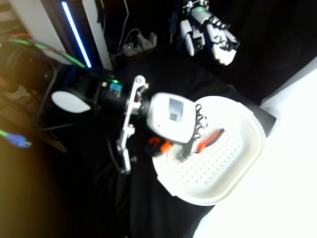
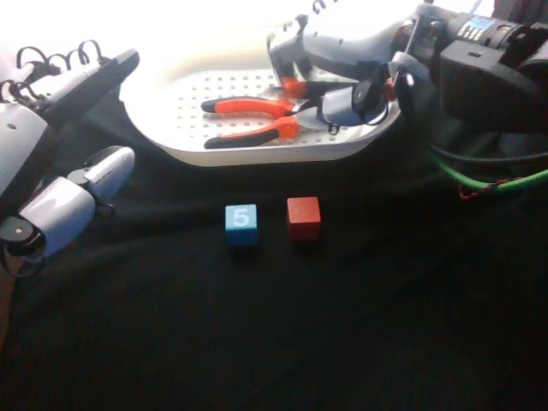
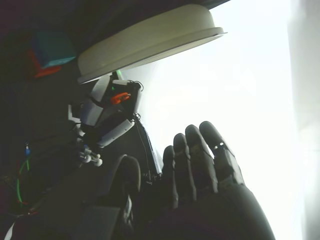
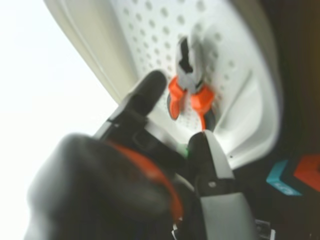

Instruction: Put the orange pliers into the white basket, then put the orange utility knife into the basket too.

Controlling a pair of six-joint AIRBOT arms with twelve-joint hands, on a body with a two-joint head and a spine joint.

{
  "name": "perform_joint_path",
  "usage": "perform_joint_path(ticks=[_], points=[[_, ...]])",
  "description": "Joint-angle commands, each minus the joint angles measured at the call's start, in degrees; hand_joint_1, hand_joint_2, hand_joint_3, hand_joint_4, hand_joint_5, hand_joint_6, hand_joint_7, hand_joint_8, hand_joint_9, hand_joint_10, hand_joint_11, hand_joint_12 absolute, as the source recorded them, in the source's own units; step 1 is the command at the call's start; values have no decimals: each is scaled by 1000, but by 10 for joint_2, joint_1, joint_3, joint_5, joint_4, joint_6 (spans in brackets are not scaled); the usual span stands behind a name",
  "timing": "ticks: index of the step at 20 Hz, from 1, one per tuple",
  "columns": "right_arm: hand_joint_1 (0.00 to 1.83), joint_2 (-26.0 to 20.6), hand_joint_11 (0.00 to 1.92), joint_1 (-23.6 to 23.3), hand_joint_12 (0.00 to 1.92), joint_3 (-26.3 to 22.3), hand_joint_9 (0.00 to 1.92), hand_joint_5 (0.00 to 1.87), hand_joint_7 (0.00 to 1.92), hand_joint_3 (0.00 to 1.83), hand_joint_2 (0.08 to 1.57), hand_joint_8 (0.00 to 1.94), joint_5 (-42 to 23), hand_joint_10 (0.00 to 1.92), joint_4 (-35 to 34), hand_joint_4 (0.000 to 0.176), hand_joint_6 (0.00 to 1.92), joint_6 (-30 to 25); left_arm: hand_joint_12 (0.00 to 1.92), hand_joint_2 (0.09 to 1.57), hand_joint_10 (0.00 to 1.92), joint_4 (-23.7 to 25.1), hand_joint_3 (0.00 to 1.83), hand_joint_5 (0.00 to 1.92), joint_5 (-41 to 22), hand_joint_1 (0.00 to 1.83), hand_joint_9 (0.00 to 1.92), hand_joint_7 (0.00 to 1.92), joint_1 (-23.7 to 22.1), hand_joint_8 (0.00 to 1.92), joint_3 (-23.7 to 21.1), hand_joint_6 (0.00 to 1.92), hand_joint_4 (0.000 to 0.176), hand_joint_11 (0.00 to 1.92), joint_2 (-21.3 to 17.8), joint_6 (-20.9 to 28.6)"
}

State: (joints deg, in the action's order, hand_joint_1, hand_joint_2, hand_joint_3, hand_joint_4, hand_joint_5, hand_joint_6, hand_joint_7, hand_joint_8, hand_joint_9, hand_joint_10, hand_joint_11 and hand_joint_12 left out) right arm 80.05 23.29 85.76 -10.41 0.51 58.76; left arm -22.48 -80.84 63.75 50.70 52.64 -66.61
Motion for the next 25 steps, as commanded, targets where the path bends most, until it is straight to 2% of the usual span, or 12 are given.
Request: perform_joint_path(ticks=[1, 5, 7, 9, 11, 13, 16, 18, 21, 22, 23, 25], points=[[435, 1, 0, -10, 27, -1, 3, 4, 4, 0, 1174, 9, -67, 10, 0, 61, 11, 1, 952, 1505, 156, 14, 1, 242, -69, 558, 349, 367, -6, 4, 2, 10, 4, 0, 1, 2], [264, -20, 0, -17, 0, -32, 0, 0, 0, 0, 1124, 0, -105, 0, 0, 71, 0, 1, 1013, 1506, 136, 14, 0, 246, -66, 577, 366, 369, -6, 2, 3, 9, 0, 0, 1, 2], [361, -84, 0, -23, 0, -89, 0, 0, 0, 0, 1119, 0, -161, 0, 0, 31, 0, 1, 1045, 1502, 129, 11, 0, 239, -65, 540, 372, 366, -5, 3, 1, 6, 0, 0, 0, 2], [335, -115, 0, -22, 0, -134, 0, 0, 0, 0, 1124, 0, -206, 0, 0, 72, 0, 1, 1020, 1507, 121, 10, 0, 217, -65, 549, 350, 348, -5, 1, -1, 2, 0, 0, -3, 2], [222, -189, 0, -15, 0, -200, 0, 0, 0, 0, 1122, 0, -286, 0, 1, 45, 0, 1, 1004, 1484, 123, 9, 0, 215, -72, 553, 352, 352, -1, 3, -8, 1, 18, 0, -10, 2], [195, -252, 22, 28, 10, -262, 0, 0, 0, 0, 1113, 0, -369, 0, 1, 110, 0, 0, 1003, 1440, 95, 9, 0, 159, -82, 513, 302, 264, 3, 0, -14, 0, 23, 0, -18, 2], [342, -306, 25, 140, 19, -314, 0, 0, 0, 17, 1170, 0, -515, 0, -46, 113, 0, -2, 627, 1380, 10, 8, 0, 33, -93, 388, 171, 94, 7, 0, -18, 0, 62, 0, -26, 2], [353, -342, 0, 229, 0, -350, 0, 0, 0, 8, 1175, 0, -616, 0, -92, 147, 0, -2, 335, 1353, 5, 8, 0, 0, -102, 288, 65, 8, 8, 0, -21, 0, 78, 0, -34, 2], [346, -380, 0, 320, 0, -388, 0, 0, 0, 8, 1186, 0, -727, 0, -141, 126, 0, -2, 15, 1309, 0, 6, 0, 0, -117, 176, 0, 0, 14, 0, -26, 0, 113, 0, -45, 2], [301, -394, 0, 350, 0, -401, 0, 0, 0, 2, 1175, 0, -770, 0, -155, 100, 0, -2, 2, 1270, 0, 6, 0, 0, -123, 154, 0, 0, 16, 0, -28, 0, 125, 0, -50, 2], [278, -406, 0, 367, 0, -409, 0, 0, 0, 0, 1144, 0, -802, 0, -165, 90, 0, -2, 0, 1218, 0, 5, 0, 0, -131, 124, 0, 0, 18, 0, -31, 0, 158, 0, -55, 2], [176, -423, 0, 391, 0, -423, 0, 0, 0, 0, 1097, 0, -861, 0, -180, 78, 0, -2, 0, 1181, 0, 3, 0, 0, -153, 75, 0, 0, 24, 0, -39, 0, 175, 0, -69, -4]])
